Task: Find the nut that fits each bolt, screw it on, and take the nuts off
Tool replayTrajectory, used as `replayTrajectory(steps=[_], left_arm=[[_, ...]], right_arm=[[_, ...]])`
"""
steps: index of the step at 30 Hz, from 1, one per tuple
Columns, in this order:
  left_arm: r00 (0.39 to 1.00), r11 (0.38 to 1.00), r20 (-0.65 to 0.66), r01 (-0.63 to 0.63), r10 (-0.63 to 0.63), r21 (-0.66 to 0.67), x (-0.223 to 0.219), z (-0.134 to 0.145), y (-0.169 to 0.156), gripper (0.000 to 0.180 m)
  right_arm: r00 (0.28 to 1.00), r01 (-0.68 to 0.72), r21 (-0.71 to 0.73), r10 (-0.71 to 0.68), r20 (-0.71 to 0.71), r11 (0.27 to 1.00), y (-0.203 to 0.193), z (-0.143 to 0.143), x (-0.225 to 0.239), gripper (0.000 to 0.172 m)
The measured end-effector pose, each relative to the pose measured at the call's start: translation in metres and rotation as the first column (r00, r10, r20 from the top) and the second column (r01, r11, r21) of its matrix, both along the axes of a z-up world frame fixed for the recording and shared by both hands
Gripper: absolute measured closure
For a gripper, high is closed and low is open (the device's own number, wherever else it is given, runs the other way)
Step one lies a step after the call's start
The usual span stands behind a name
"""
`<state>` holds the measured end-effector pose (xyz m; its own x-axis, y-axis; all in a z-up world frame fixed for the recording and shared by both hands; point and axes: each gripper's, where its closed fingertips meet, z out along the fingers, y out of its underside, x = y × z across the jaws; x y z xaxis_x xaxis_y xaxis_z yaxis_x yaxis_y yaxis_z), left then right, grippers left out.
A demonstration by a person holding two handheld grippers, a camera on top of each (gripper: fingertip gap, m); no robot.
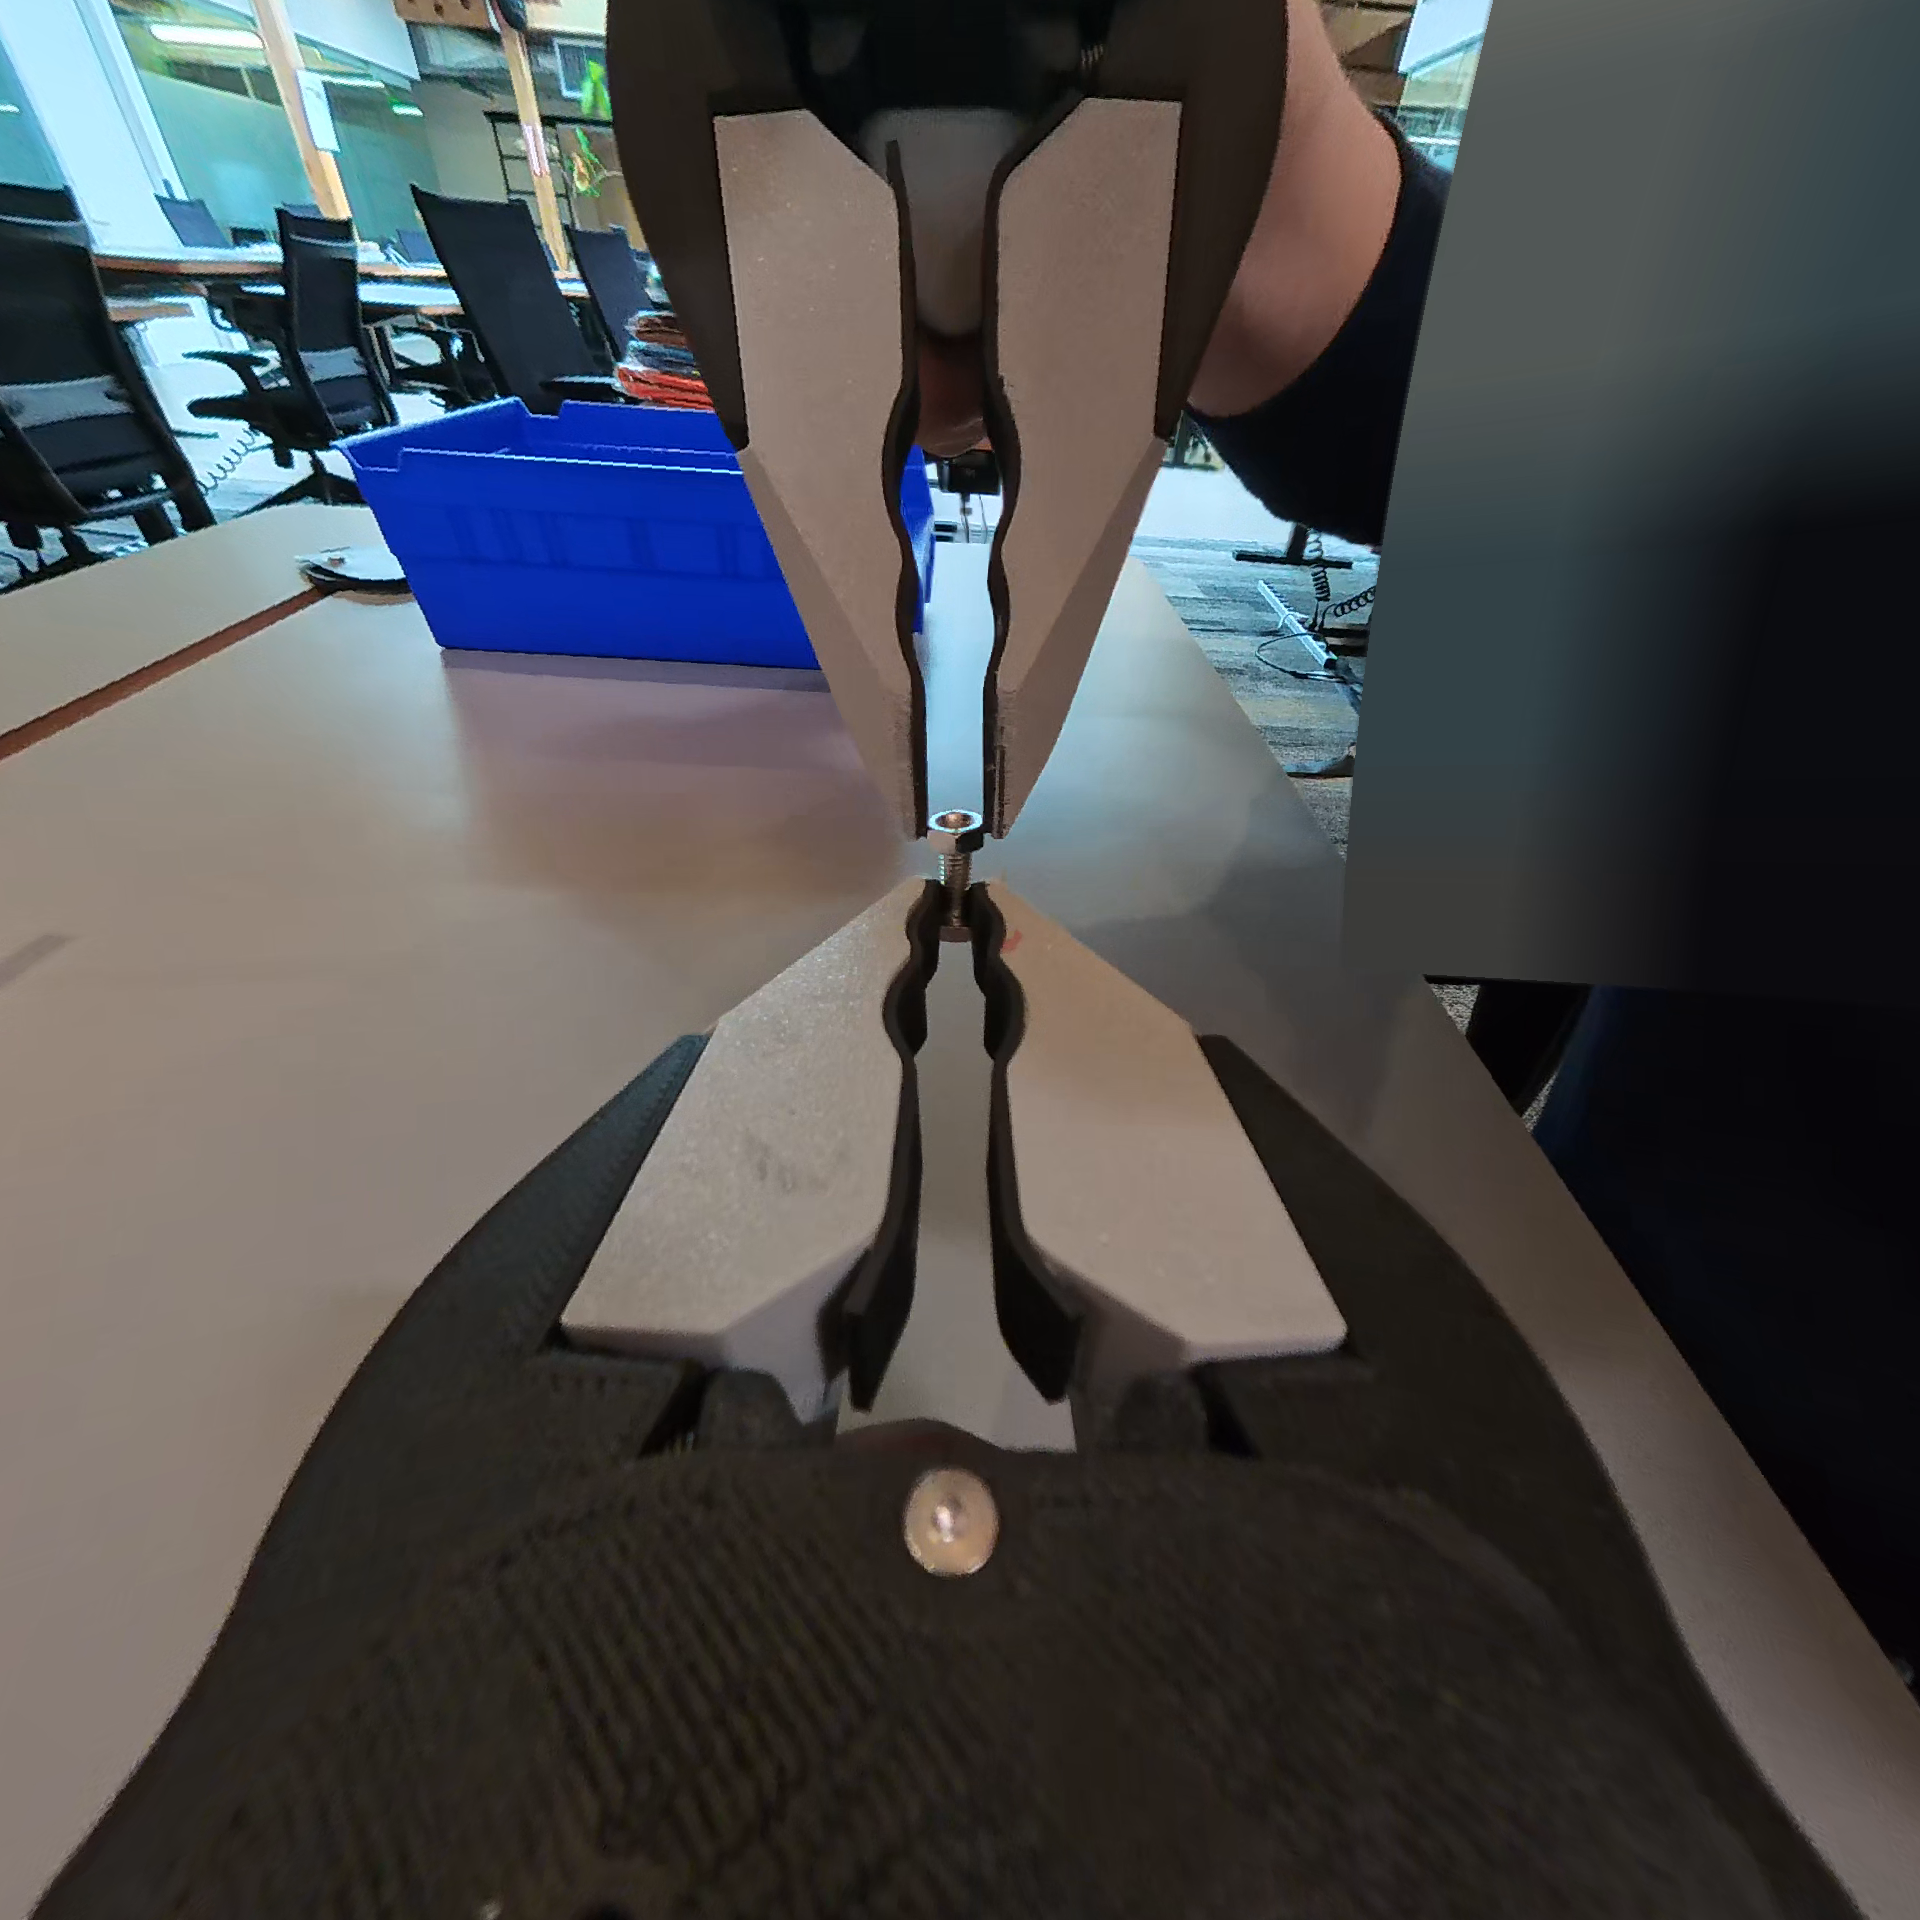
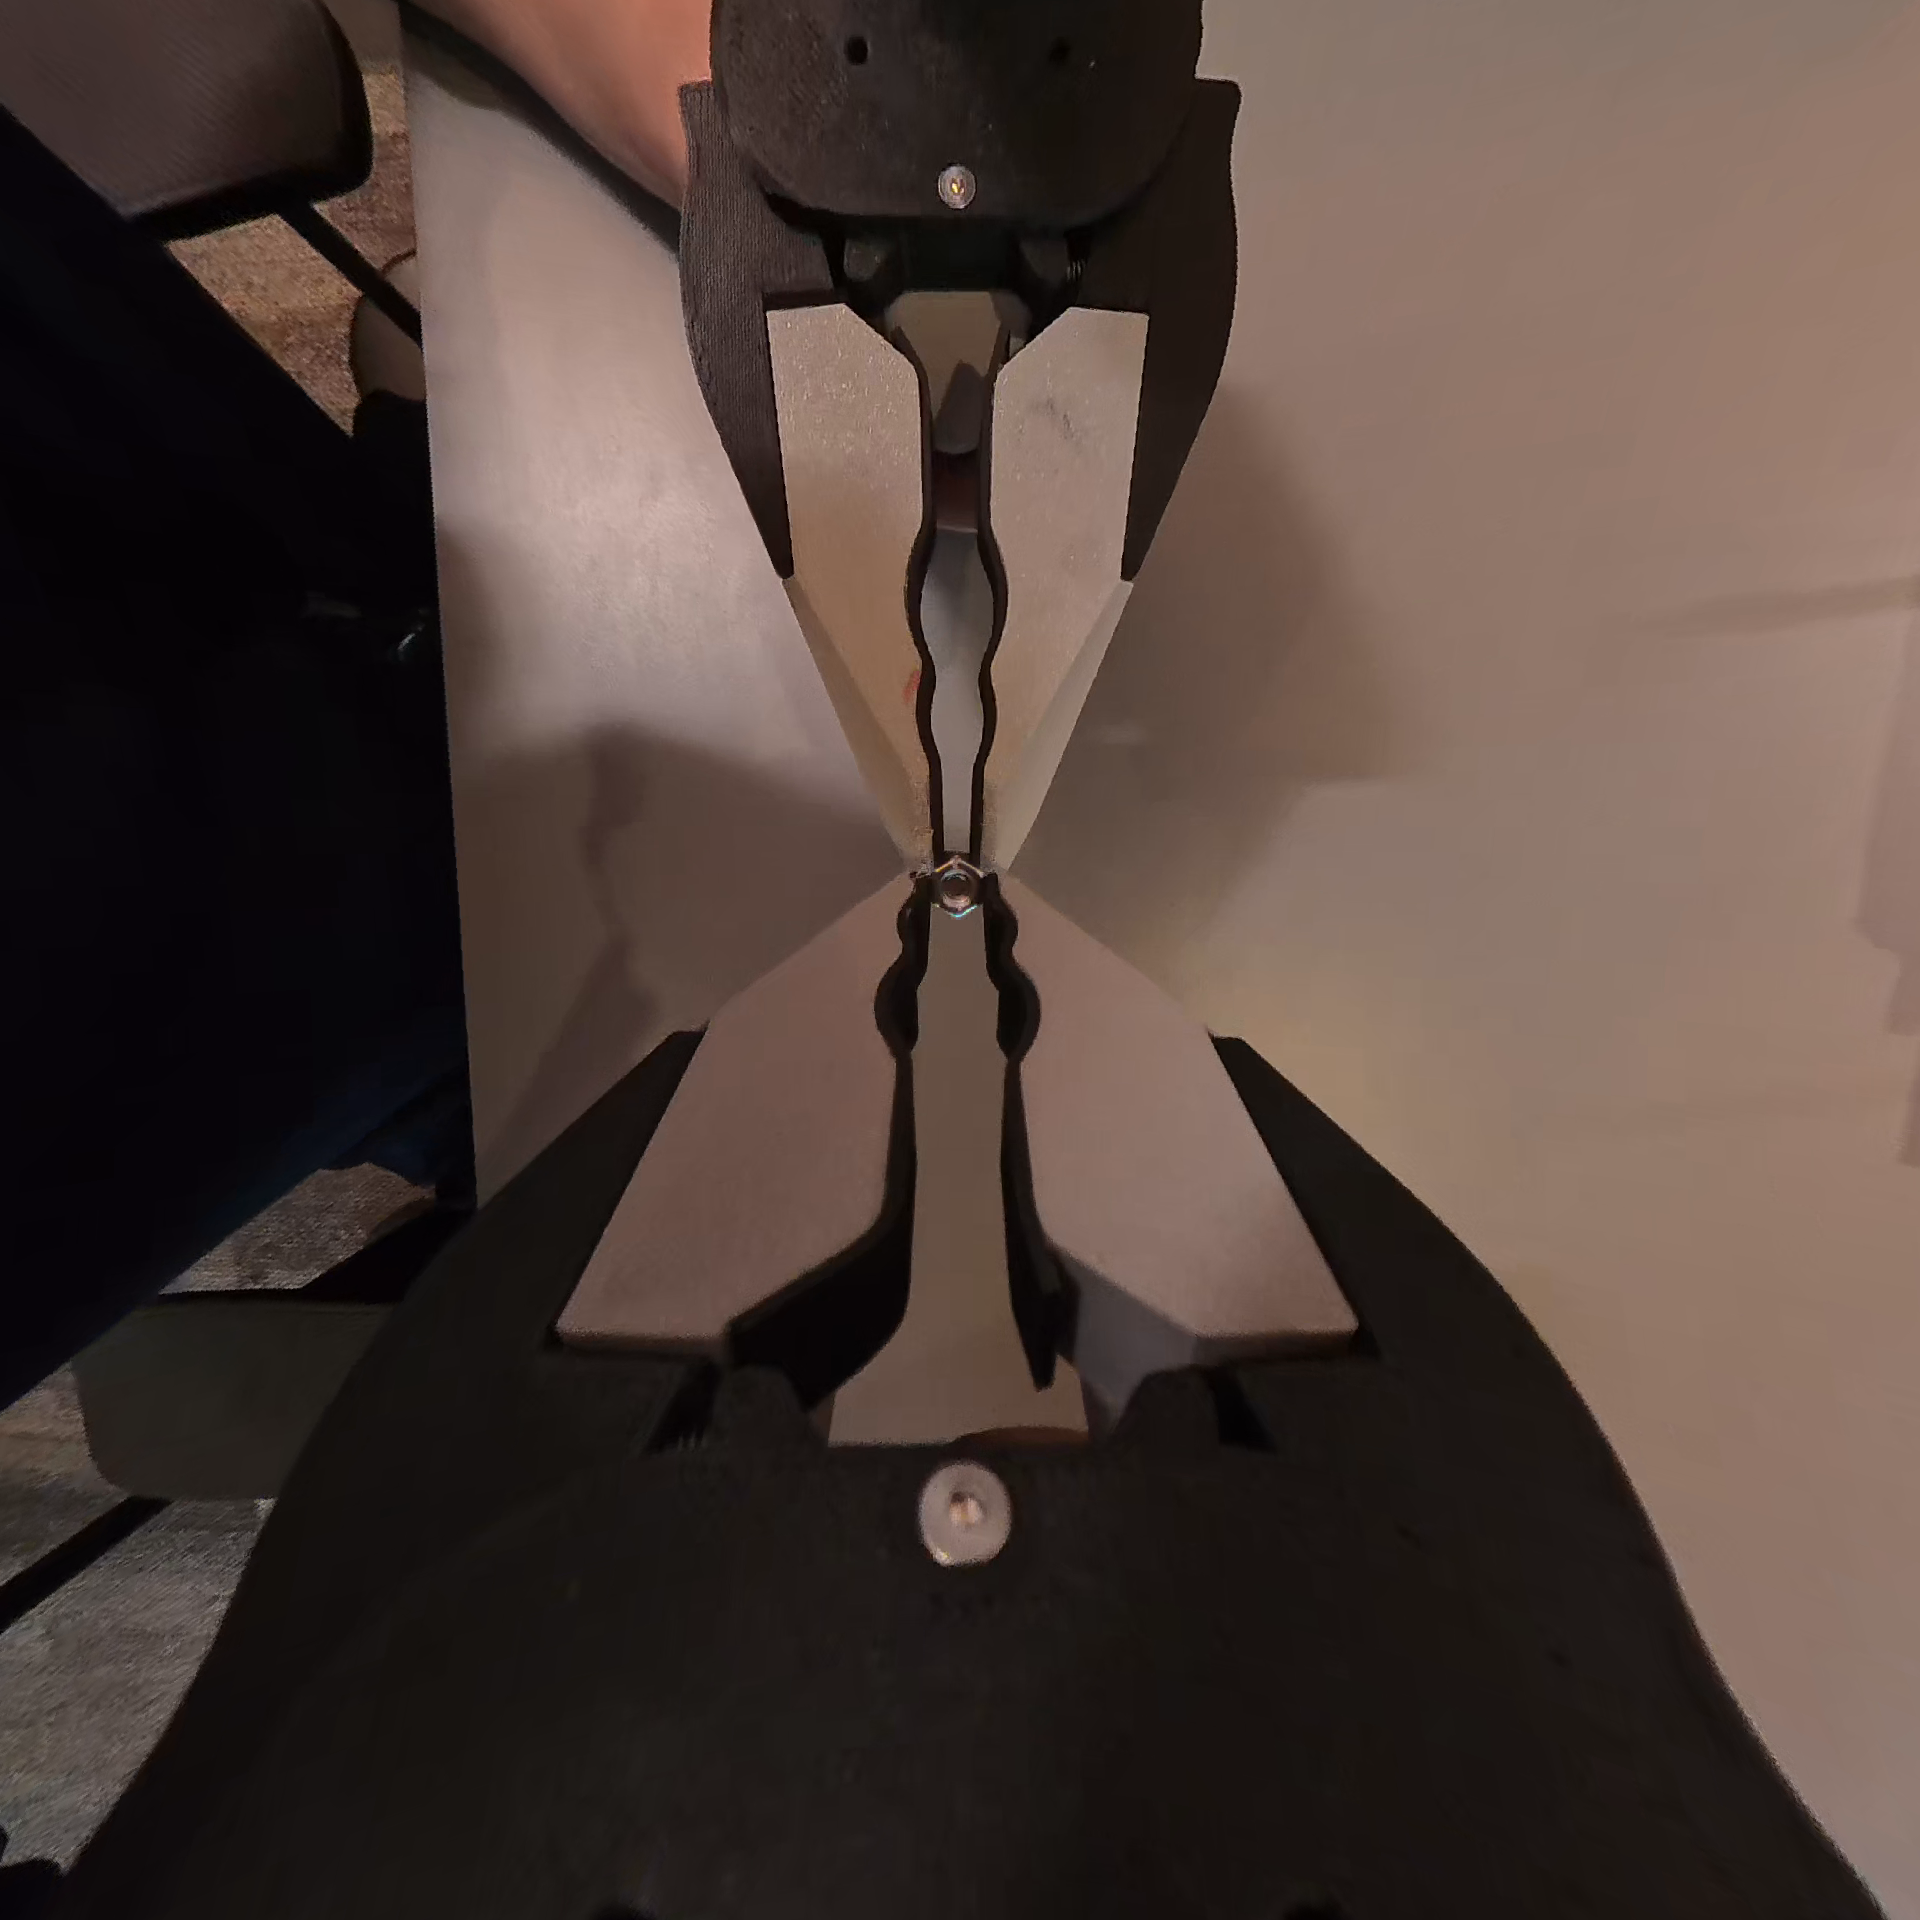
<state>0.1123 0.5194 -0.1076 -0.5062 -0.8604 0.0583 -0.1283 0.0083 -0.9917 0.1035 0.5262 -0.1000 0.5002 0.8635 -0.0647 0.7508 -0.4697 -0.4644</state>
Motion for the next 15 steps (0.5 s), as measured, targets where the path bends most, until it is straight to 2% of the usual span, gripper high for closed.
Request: replayTrajectory(steps=[15], left_arm=[[1.000,1.000,-0.006,-0.003,0.003,-0.001,0.0006,-0.0006,0.0005,0.178]], right_arm=[[0.995,-0.024,-0.052,0.028,0.095,0.998,0.0001,-0.0014,0.0007,0.165]])
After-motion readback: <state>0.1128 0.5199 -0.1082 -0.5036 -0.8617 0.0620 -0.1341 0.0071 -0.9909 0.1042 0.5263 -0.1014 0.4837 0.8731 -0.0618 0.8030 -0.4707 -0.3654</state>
